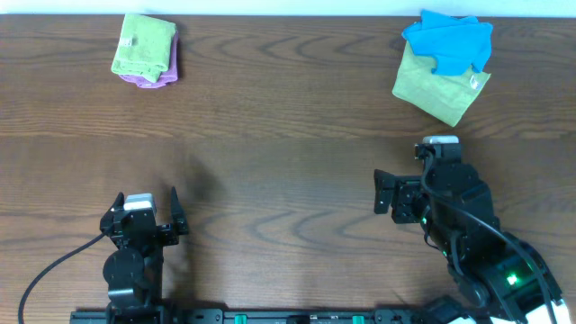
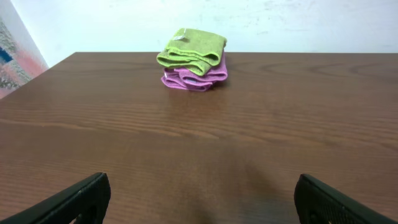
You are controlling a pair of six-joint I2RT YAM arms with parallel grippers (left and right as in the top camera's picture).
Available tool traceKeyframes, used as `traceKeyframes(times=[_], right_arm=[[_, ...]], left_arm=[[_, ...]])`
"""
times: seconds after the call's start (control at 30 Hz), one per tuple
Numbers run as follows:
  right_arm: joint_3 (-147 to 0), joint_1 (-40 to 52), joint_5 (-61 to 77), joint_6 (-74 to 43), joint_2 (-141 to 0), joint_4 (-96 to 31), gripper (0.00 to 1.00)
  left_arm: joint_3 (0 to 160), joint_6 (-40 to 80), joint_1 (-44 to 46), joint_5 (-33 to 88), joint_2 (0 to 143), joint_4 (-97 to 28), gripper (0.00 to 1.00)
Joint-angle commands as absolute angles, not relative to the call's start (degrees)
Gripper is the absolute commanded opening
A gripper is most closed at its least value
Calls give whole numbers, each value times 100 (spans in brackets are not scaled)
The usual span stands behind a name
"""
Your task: Fold the cloth
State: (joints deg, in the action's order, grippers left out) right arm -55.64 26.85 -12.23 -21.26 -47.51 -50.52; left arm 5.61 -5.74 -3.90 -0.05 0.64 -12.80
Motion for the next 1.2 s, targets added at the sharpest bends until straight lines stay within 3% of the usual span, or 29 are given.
traceKeyframes(times=[0.0,0.77,0.9,1.07,1.17], right_arm=[[-5581,2655,-1262,-2053,-4727,-5057,99],[-5581,2655,-1341,-1964,-4727,-5089,99],[-5439,2377,-1848,-871,-4469,-4901,99],[-4438,1079,-819,578,-3258,-3977,99],[-3684,827,-329,1739,-2329,-3422,99]], left_arm=[[384,-471,-362,-60,36,-1293,95],[384,-471,-362,-60,36,-1293,95],[384,-471,-362,-60,36,-1293,95],[384,-471,-362,-60,36,-1293,95],[384,-471,-362,-60,36,-1293,95]])
